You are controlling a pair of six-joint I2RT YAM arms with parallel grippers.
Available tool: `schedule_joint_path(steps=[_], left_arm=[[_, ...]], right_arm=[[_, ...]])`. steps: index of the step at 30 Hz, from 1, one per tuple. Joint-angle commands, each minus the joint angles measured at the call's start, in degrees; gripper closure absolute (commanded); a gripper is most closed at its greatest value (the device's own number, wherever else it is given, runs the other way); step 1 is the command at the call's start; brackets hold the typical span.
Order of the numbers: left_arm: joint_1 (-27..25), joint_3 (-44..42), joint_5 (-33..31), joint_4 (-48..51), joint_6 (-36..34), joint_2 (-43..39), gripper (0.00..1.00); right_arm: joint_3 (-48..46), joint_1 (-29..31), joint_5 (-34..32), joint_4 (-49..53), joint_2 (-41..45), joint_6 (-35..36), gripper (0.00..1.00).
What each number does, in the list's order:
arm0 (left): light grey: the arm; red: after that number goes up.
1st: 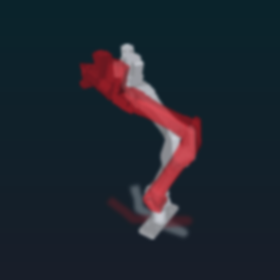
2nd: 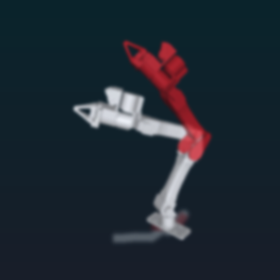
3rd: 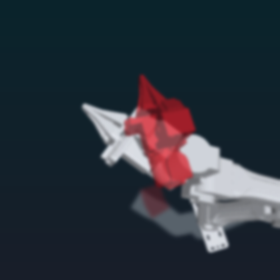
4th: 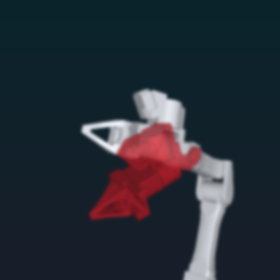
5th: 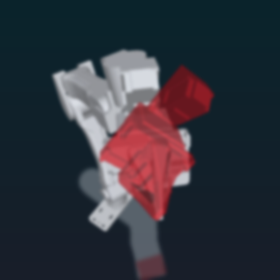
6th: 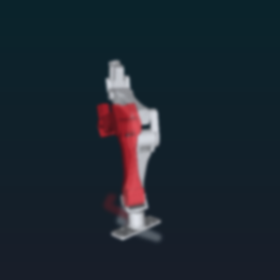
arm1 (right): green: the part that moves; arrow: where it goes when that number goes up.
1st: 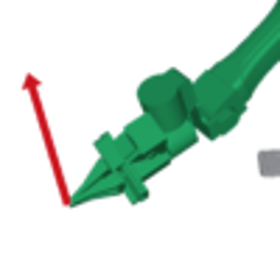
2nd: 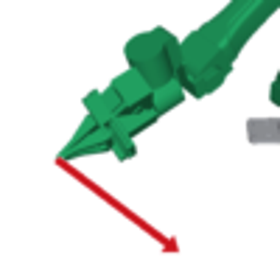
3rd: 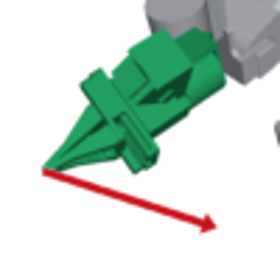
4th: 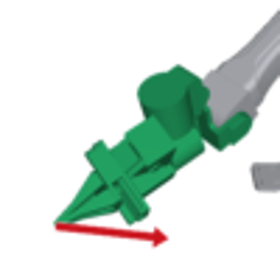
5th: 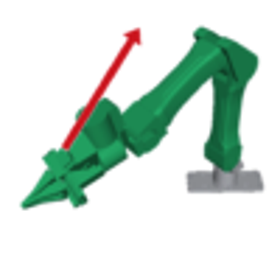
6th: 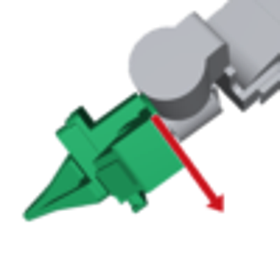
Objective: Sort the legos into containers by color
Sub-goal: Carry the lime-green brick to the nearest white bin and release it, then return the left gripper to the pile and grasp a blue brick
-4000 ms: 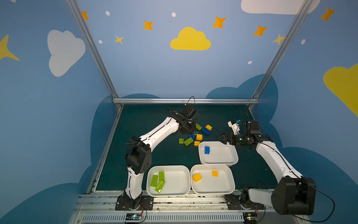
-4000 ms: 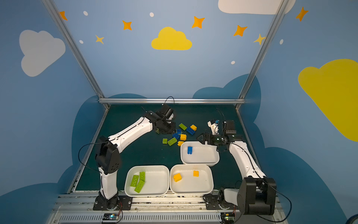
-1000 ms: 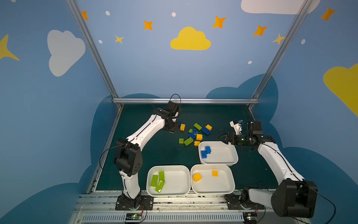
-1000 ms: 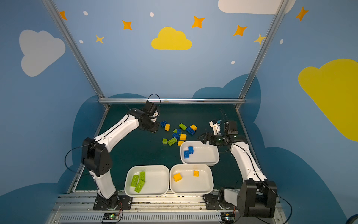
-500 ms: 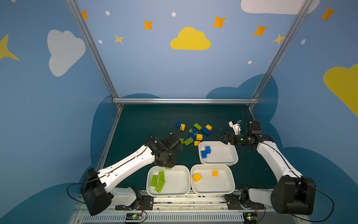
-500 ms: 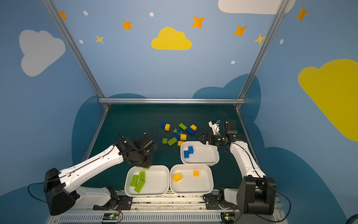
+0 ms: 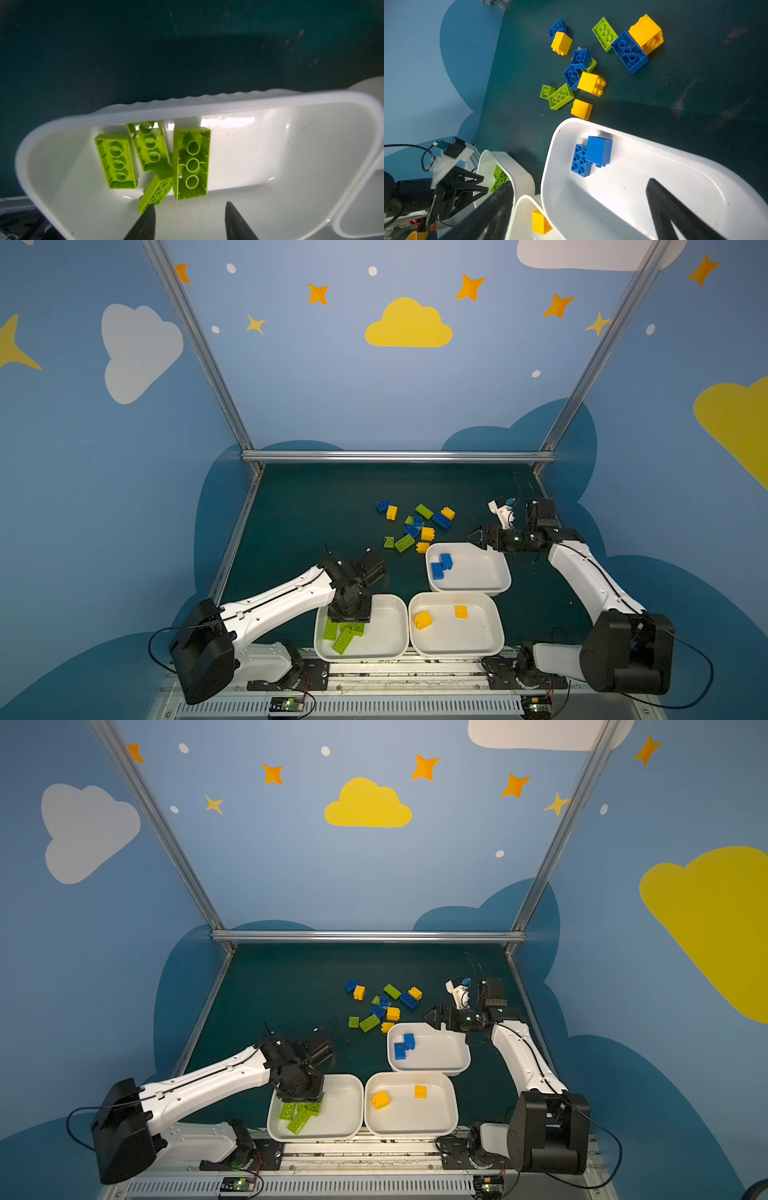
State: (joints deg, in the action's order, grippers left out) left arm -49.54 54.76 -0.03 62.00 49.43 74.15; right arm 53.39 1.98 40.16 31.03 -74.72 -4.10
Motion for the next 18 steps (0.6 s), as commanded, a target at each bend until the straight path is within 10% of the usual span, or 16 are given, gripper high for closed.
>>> schedule_joint_path(steps=[1,18], left_arm=[[1.2,5.3,-2.4,3.7,-0.3,0.7,0.41],[17.3,35.3,-4.2,-7.0,-21.3,27.9,0.25]], right_arm=[[0.3,0.3,0.7,-0.1,-0.4,0.1,0.02],[1.1,0.4,0.0,-0.6,-0.3,-0.8,0.02]])
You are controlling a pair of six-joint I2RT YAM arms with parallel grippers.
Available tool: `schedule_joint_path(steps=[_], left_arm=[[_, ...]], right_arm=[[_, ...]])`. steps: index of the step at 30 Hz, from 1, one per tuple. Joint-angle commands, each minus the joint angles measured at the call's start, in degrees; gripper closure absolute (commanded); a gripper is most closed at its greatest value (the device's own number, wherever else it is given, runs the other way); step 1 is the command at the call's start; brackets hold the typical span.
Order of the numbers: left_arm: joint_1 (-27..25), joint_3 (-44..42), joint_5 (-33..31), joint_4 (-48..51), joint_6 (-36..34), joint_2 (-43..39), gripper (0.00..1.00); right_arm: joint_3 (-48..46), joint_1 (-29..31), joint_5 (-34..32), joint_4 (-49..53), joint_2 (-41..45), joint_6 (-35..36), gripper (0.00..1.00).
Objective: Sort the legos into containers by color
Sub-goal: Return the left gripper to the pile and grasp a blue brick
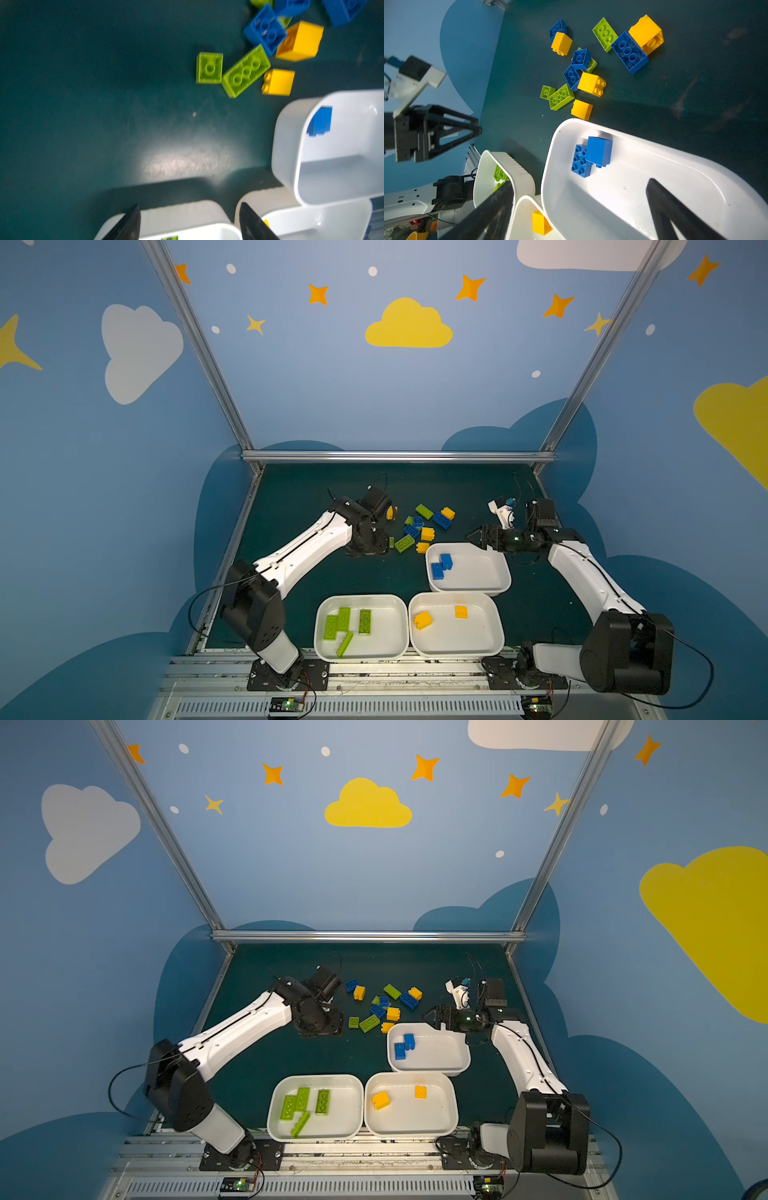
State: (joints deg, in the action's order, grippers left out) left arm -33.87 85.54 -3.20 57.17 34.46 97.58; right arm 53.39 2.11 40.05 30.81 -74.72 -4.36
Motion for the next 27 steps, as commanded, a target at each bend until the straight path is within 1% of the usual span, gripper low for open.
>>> schedule_joint_path(steps=[1,3,6,8,11,17,19,27], left_arm=[[2.6,6.6,-0.8,-3.1,-7.9,6.7,0.25],[4.3,10.5,-1.5,-4.1,-10.9,11.8,0.25],[6.6,18.1,-5.1,-3.0,-17.0,19.3,0.26],[8.5,22.4,-4.8,-3.3,-20.1,23.7,0.27],[9.9,28.3,-6.0,-3.5,-25.6,29.6,0.27],[11.5,38.0,-6.1,-4.7,-32.1,37.9,0.28],[11.9,39.8,-4.9,-5.2,-33.7,39.7,0.28],[12.4,40.8,-2.8,-8.6,-39.6,42.9,0.28]], right_arm=[[1.3,0.3,0.1,-0.2,-0.3,-0.7,0.02],[1.3,0.3,-0.2,-0.5,-0.2,-0.8,0.02],[2.0,0.2,-0.4,0.4,-0.3,-0.2,0.02],[2.2,0.1,-0.6,0.8,-0.2,0.2,0.02],[2.3,0.1,-0.6,0.9,-0.3,0.4,0.02],[2.7,0.1,-0.6,1.3,-0.8,0.6,0.02],[3.0,0.1,-0.5,1.6,-1.0,0.6,0.02],[5.2,-0.1,-1.0,4.3,-1.9,2.2,0.02]])
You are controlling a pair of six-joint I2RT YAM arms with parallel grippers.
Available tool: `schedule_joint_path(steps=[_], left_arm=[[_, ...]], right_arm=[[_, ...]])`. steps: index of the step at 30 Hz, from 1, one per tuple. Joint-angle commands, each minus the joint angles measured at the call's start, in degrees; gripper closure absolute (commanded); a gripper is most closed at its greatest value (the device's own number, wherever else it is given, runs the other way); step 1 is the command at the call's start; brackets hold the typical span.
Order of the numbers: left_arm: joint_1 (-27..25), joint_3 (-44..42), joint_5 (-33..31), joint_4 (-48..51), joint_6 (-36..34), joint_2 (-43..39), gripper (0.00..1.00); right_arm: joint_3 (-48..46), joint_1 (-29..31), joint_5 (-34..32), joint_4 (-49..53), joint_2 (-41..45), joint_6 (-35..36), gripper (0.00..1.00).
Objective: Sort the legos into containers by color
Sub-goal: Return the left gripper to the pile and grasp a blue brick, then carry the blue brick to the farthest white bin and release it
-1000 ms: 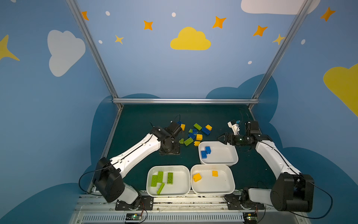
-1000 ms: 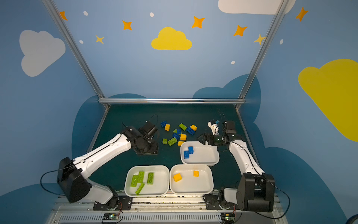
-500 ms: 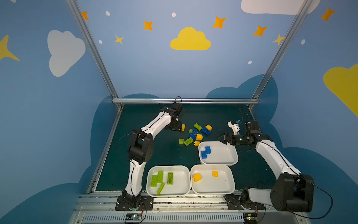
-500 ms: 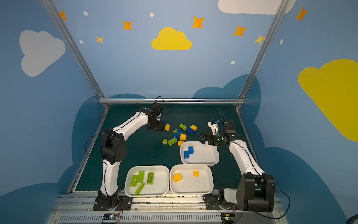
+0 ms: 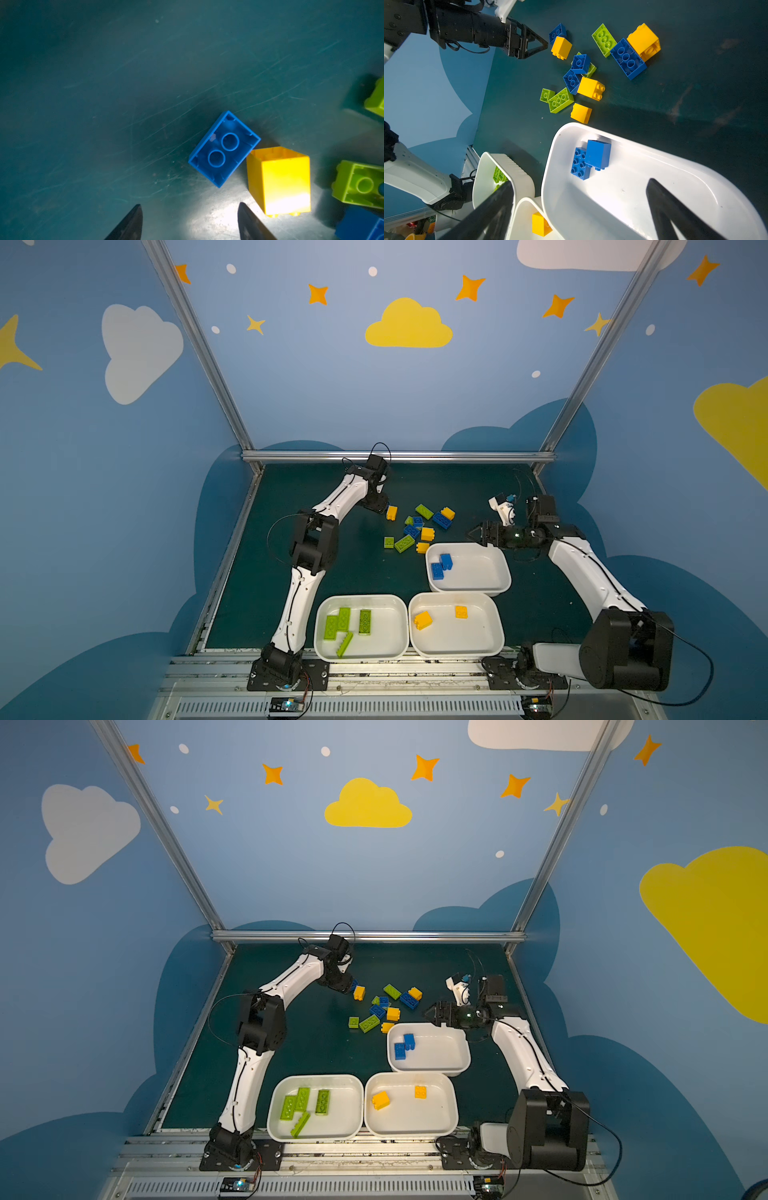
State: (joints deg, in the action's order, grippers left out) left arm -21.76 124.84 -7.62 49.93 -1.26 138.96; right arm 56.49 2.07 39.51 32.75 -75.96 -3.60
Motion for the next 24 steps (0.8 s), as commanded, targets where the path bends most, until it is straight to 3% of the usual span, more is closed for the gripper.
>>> schedule_joint_path(steps=[1,11,17,24], left_arm=[[0.4,1.6,1.4,-1.7,-4.5,1.9,0.29],[0.5,6.2,6.9,-3.4,-10.0,6.5,0.31],[0.3,7.3,9.0,-5.2,-10.7,8.1,0.37],[0.4,8.7,9.9,-2.4,-9.5,8.4,0.67]], right_arm=[[2.3,-0.1,-0.6,2.6,-0.9,1.6,0.02],[4.4,-0.1,-1.7,7.0,-0.4,3.4,0.02],[4.9,-0.1,-2.1,9.2,-0.1,4.1,0.02],[5.7,-0.1,-2.9,10.1,-0.1,4.1,0.02]])
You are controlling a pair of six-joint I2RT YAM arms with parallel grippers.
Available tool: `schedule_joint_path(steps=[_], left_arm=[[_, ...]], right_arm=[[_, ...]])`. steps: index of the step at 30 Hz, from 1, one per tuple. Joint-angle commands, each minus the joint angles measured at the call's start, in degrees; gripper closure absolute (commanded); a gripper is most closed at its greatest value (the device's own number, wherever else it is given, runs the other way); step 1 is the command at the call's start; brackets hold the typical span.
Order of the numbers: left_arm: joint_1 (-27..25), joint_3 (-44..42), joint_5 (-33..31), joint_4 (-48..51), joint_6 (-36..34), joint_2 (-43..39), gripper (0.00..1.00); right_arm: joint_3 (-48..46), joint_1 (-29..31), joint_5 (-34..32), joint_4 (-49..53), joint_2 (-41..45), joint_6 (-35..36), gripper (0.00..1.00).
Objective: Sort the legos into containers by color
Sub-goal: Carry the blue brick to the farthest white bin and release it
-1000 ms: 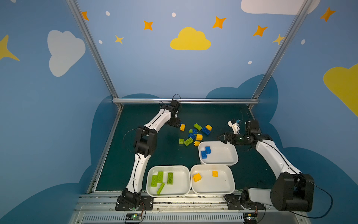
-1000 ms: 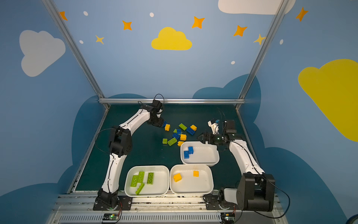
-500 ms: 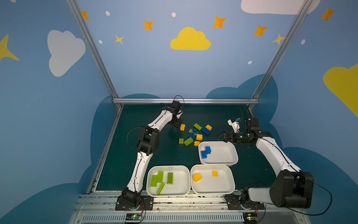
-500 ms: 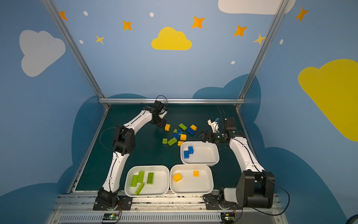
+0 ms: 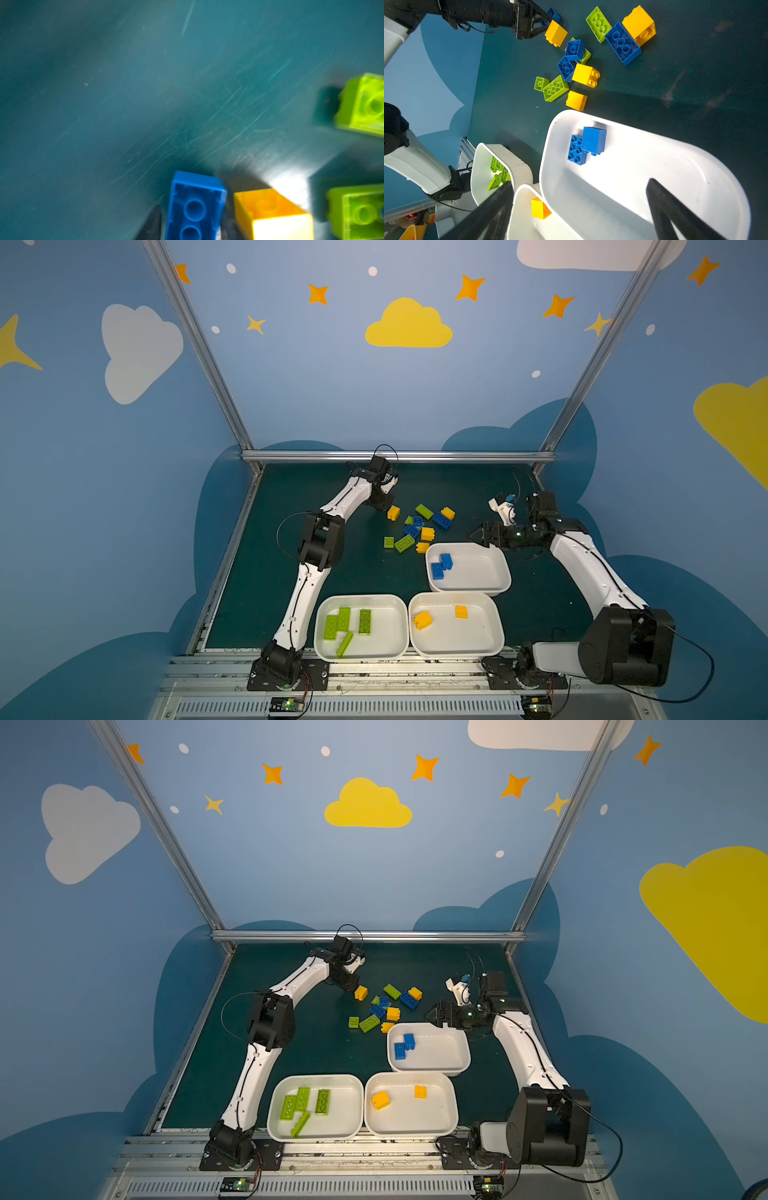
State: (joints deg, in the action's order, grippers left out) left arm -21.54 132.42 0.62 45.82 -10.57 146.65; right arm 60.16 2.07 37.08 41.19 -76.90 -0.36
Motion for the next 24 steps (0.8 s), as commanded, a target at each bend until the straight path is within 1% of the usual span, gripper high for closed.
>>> schedule_joint_path(steps=[1,3,4,7,10,14,16,19,21,24], left_arm=[[0.1,1.1,1.7,2.1,0.1,0.2,0.72],[0.1,1.0,2.7,3.1,0.9,-1.2,0.79],[0.3,0.5,4.0,3.3,1.7,-2.4,0.8],[0.2,-3.4,9.4,2.8,3.9,-7.1,0.79],[0.0,-7.8,12.0,2.8,5.7,-12.1,0.79],[-1.1,-14.9,11.4,3.0,7.1,-19.3,0.78],[-1.9,-20.0,10.5,2.1,7.8,-23.3,0.78],[-2.4,-26.1,9.4,0.2,8.7,-26.0,0.74],[-2.4,-27.1,8.5,-0.3,9.9,-25.8,0.76],[-2.9,-26.9,10.7,-0.1,12.3,-26.4,0.76]], right_arm=[[2.1,-0.1,-0.5,1.5,0.6,0.8,0.02],[2.1,-0.1,0.0,1.0,0.3,0.5,0.02],[2.1,-0.1,0.1,0.8,0.1,0.2,0.02],[1.4,0.0,0.6,-0.5,0.2,-0.8,0.02],[0.4,0.1,1.3,-2.2,0.4,-1.9,0.02],[-0.1,0.1,1.5,-3.2,0.2,-2.5,0.02],[-0.2,0.1,1.6,-3.6,0.0,-2.7,0.02],[-0.2,0.3,1.9,-4.3,-0.5,-2.7,0.02],[0.0,0.4,2.2,-4.5,-1.0,-2.9,0.02],[0.5,0.6,2.4,-4.4,-1.2,-2.9,0.02]])
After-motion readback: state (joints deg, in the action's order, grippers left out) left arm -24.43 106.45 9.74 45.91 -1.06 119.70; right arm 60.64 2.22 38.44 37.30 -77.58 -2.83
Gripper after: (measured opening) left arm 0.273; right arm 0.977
